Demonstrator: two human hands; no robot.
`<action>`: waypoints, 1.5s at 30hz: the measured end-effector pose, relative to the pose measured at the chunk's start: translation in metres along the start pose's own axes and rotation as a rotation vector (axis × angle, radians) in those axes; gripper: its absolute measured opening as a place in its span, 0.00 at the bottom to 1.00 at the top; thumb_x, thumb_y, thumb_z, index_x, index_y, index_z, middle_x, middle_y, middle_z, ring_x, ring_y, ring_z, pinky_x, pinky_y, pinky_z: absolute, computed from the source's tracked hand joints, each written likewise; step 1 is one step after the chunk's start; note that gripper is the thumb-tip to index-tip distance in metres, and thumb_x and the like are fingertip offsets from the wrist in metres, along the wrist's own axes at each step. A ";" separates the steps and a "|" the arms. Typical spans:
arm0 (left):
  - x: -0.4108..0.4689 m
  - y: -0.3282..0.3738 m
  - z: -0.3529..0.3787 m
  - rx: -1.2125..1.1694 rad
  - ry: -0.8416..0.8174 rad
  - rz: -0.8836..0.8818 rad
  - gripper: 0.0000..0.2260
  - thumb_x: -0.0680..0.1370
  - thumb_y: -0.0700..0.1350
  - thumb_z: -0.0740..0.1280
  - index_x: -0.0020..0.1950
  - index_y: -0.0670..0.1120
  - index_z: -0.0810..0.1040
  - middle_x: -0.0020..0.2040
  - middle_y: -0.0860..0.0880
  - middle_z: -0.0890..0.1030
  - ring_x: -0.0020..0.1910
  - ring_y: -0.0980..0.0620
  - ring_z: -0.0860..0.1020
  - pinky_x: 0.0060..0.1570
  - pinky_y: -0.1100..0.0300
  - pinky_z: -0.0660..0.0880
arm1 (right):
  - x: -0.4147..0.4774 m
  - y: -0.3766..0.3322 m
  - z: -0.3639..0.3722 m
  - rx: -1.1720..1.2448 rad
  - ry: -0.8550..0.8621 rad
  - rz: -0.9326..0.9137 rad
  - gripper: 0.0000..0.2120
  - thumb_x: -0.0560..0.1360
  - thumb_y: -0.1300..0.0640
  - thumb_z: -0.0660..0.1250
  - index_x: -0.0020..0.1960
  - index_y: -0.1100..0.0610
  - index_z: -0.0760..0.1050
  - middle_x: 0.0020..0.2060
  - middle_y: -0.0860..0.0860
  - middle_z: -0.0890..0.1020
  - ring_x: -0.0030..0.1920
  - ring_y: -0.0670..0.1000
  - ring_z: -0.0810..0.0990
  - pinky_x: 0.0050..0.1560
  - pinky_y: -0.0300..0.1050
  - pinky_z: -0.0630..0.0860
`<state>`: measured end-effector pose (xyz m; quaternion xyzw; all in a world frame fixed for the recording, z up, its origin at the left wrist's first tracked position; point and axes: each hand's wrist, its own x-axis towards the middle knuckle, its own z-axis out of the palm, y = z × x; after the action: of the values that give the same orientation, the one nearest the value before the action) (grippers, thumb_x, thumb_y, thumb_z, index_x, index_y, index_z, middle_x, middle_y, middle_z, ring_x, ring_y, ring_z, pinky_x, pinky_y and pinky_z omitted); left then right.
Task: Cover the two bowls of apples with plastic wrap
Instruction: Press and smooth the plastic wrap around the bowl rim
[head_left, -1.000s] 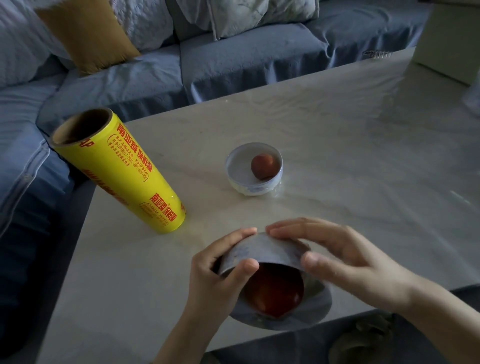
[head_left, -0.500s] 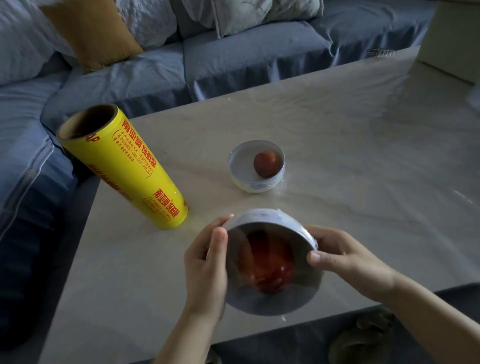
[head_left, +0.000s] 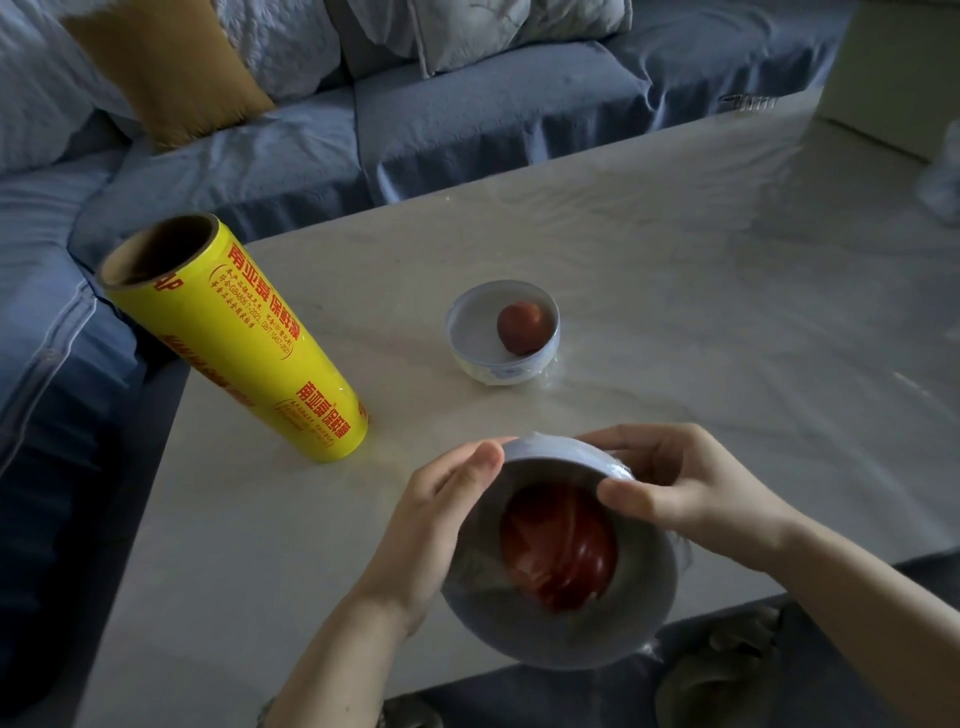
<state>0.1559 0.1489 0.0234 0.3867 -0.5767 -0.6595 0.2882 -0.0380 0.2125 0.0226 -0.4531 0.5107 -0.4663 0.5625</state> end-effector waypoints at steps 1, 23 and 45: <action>-0.002 -0.002 0.002 -0.024 0.023 0.008 0.24 0.68 0.60 0.63 0.53 0.45 0.82 0.51 0.45 0.84 0.55 0.49 0.81 0.55 0.58 0.76 | 0.000 -0.001 -0.001 -0.012 -0.015 0.007 0.27 0.55 0.47 0.76 0.52 0.56 0.82 0.45 0.55 0.86 0.47 0.54 0.84 0.45 0.43 0.80; -0.008 -0.020 0.000 0.108 0.343 0.047 0.08 0.66 0.53 0.67 0.40 0.53 0.83 0.42 0.58 0.85 0.45 0.62 0.81 0.46 0.70 0.75 | 0.015 -0.030 -0.008 -0.491 -0.236 0.191 0.13 0.76 0.57 0.63 0.35 0.49 0.79 0.30 0.43 0.79 0.35 0.41 0.74 0.44 0.36 0.74; -0.018 -0.021 0.002 0.061 0.268 -0.009 0.08 0.65 0.56 0.68 0.39 0.58 0.85 0.42 0.54 0.86 0.46 0.57 0.82 0.46 0.66 0.77 | 0.003 -0.007 -0.008 0.084 -0.218 0.096 0.09 0.65 0.69 0.70 0.38 0.56 0.77 0.31 0.52 0.80 0.32 0.45 0.77 0.36 0.34 0.76</action>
<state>0.1652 0.1682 0.0065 0.4823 -0.5512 -0.5853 0.3478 -0.0464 0.2079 0.0285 -0.4524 0.4476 -0.4078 0.6547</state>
